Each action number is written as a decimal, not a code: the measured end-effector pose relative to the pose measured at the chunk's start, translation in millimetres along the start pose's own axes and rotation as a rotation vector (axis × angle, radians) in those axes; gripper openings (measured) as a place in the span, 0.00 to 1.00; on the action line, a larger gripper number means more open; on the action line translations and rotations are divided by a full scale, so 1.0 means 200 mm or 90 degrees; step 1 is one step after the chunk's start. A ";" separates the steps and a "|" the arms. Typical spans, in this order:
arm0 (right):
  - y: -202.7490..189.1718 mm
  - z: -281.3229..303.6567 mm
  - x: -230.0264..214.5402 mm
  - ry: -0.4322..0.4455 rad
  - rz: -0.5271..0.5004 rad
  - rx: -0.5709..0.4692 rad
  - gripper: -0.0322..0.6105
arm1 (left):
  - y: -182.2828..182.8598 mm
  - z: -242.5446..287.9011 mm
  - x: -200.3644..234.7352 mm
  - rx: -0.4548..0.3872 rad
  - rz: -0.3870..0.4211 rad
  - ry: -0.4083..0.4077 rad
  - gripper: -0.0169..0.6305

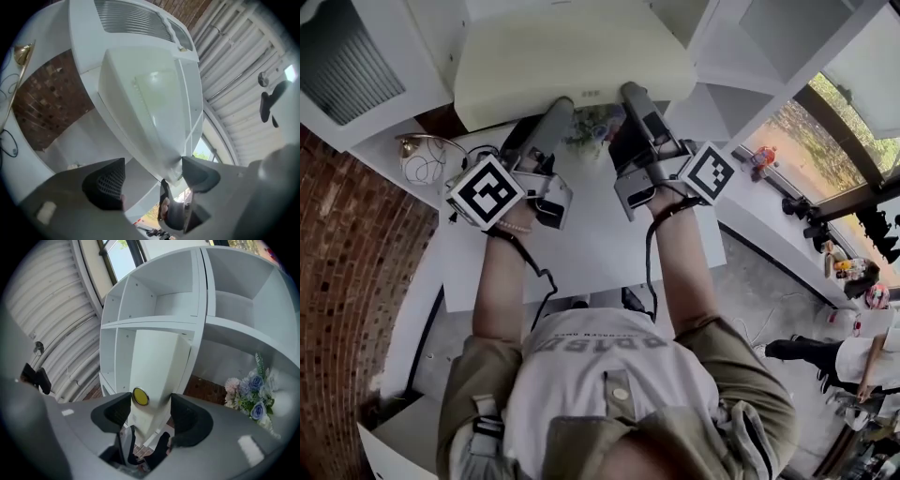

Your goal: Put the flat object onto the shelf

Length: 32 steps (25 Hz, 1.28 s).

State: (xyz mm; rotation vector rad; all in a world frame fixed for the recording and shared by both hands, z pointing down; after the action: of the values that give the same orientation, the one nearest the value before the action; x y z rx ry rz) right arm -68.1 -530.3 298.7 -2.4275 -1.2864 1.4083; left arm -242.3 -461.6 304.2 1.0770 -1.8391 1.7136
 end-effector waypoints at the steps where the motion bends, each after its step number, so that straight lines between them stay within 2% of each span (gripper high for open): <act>1: 0.01 0.01 0.00 -0.002 -0.006 0.003 0.47 | 0.01 0.00 0.01 -0.002 0.005 0.007 0.64; 17: 0.06 0.05 -0.06 -0.031 -0.048 0.021 0.42 | 0.06 0.08 0.06 -0.008 -0.019 0.048 0.64; 27: 0.10 0.14 -0.16 -0.055 -0.028 0.024 0.41 | 0.12 0.19 0.14 -0.003 -0.024 0.073 0.64; 32: 0.11 0.18 -0.20 -0.073 -0.009 0.022 0.41 | 0.14 0.23 0.18 0.005 -0.052 0.083 0.63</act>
State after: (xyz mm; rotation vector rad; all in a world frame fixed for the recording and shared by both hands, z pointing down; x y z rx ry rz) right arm -90.4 -582.8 296.7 -2.3418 -1.2883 1.5741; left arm -275.4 -516.9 304.6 1.0046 -1.6879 1.7026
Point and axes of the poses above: the fingertips, and each gripper's own axes: z forward along the fingers, x to its left, y out of its top, the point moved 6 cm from there along -z, backward along the fingers, and after that the axes turned 12 degrees about y, right-handed, at the moved point
